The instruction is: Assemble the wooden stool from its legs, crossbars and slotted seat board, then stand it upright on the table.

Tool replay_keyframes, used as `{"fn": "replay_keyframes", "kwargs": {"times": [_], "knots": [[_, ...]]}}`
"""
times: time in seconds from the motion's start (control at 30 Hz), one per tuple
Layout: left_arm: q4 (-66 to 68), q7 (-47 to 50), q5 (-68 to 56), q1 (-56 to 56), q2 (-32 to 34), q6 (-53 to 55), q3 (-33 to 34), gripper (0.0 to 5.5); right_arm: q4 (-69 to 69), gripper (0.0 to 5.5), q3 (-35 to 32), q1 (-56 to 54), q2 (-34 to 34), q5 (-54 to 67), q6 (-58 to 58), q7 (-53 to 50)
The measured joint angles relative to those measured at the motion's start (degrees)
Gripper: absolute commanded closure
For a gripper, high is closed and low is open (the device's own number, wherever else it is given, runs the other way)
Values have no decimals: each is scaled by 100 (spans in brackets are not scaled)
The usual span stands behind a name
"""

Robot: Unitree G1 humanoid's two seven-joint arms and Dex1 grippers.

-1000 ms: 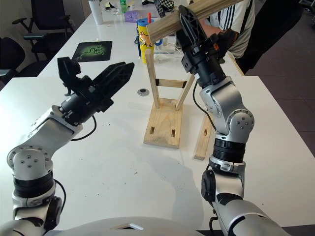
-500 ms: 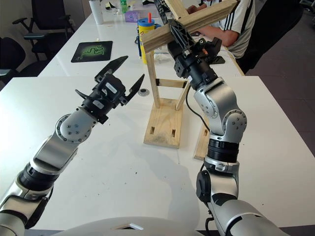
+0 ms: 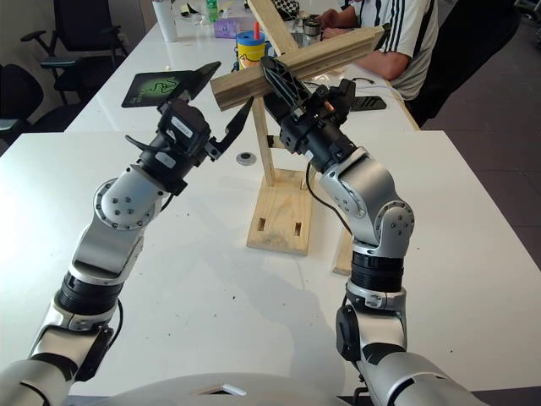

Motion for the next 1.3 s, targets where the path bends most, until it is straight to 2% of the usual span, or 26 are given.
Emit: {"fn": "replay_keyframes", "kwargs": {"times": [0.13, 0.37, 0.5, 0.97, 1.0, 1.13, 1.3], "knots": [[-226, -303, -374, 162, -66, 273, 133, 287, 54, 347, -41, 4, -61, -1, 22, 83], [-278, -546, -615, 170, -187, 487, 328, 396, 55, 347, -170, 40, -96, 82, 486, 540], [-477, -772, -858, 171, -251, 708, 372, 425, 101, 347, -334, 53, -134, 81, 728, 820], [-697, -974, -912, 171, -345, 1195, 374, 443, 411, 347, -163, 34, -625, -30, 893, 1360], [-698, -975, -904, 171, -351, 1199, 375, 443, 415, 310, -155, 33, -636, -44, 891, 1387], [-696, -917, -834, 168, -397, 1194, 461, 447, 413, 247, -30, 35, -755, -166, 998, 1472], [-686, -869, -781, 169, -463, 1162, 501, 447, 426, 234, 32, 31, -832, -169, 1030, 1503]]}}
